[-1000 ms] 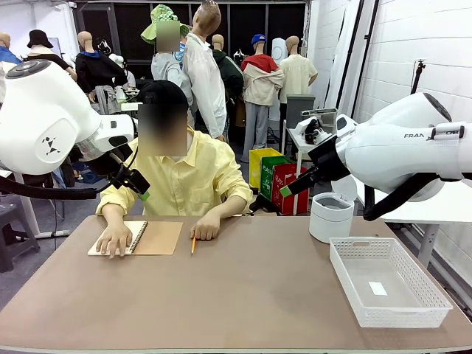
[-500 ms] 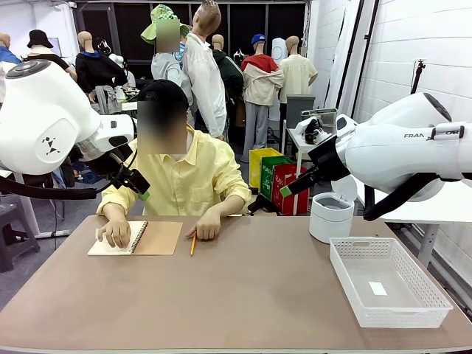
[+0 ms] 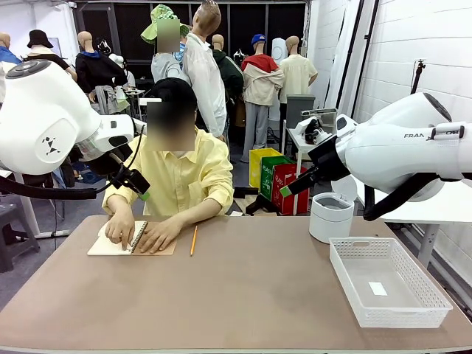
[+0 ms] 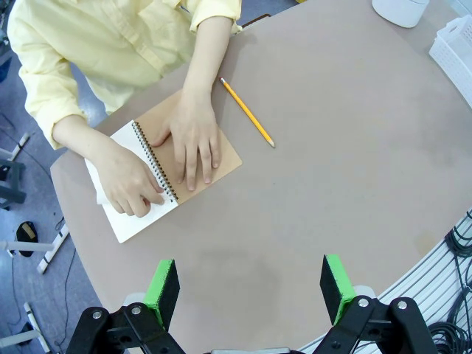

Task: Sort the paper based on its condition.
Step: If a person hands you a paper, place it in the Organizing basket , and if it's crumpled, put it in the Trash can.

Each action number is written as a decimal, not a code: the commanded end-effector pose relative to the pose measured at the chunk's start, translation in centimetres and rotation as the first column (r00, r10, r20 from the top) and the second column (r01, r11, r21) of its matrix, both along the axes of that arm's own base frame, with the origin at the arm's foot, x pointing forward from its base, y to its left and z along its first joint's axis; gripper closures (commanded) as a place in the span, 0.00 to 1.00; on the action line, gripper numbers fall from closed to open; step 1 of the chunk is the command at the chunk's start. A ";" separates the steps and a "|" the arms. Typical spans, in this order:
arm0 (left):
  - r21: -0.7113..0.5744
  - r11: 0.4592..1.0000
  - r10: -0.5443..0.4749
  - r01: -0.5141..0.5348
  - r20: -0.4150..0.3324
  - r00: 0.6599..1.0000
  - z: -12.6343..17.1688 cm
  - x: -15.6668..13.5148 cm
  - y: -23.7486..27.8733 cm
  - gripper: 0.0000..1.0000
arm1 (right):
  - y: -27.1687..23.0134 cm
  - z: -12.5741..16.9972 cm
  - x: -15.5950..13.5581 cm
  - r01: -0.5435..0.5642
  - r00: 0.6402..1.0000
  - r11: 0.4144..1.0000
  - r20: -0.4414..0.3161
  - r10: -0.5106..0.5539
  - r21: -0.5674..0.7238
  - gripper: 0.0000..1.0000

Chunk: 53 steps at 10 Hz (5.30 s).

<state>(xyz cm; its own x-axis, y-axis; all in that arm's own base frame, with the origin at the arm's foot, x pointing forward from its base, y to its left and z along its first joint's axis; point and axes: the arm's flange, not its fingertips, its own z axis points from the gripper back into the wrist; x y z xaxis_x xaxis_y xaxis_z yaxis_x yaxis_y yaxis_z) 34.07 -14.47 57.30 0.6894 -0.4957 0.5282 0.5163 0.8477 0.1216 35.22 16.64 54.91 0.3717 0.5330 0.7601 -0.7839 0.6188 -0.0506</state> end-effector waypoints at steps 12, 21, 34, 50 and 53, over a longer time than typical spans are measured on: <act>-0.001 1.000 -0.008 0.008 0.011 1.000 -0.2 0.1 0.1 0.00 | 0.0 -0.1 -0.1 -0.002 1.000 1.000 -0.007 0.002 0.003 0.00; -0.001 1.000 -0.008 0.008 0.011 1.000 -0.2 0.1 0.1 0.00 | 0.0 -0.1 -0.1 -0.002 1.000 1.000 -0.007 0.002 0.003 0.00; -0.001 1.000 -0.008 0.008 0.011 1.000 -0.2 0.1 0.1 0.00 | 0.0 -0.1 -0.1 -0.002 1.000 1.000 -0.007 0.002 0.003 0.00; -0.001 1.000 -0.008 0.008 0.011 1.000 -0.2 0.1 0.1 0.00 | 0.0 -0.1 -0.1 -0.002 1.000 1.000 -0.007 0.002 0.003 0.00; -0.001 1.000 -0.008 0.008 0.011 1.000 -0.2 0.1 0.1 0.00 | 0.0 -0.1 -0.1 -0.002 1.000 1.000 -0.007 0.002 0.003 0.00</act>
<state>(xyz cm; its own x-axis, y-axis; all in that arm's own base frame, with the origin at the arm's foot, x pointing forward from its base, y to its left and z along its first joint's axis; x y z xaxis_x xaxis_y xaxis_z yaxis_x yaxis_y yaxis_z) 34.07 -14.47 57.30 0.6894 -0.4957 0.5282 0.5163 0.8477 0.1216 35.22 16.64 54.91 0.3717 0.5330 0.7601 -0.7839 0.6188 -0.0506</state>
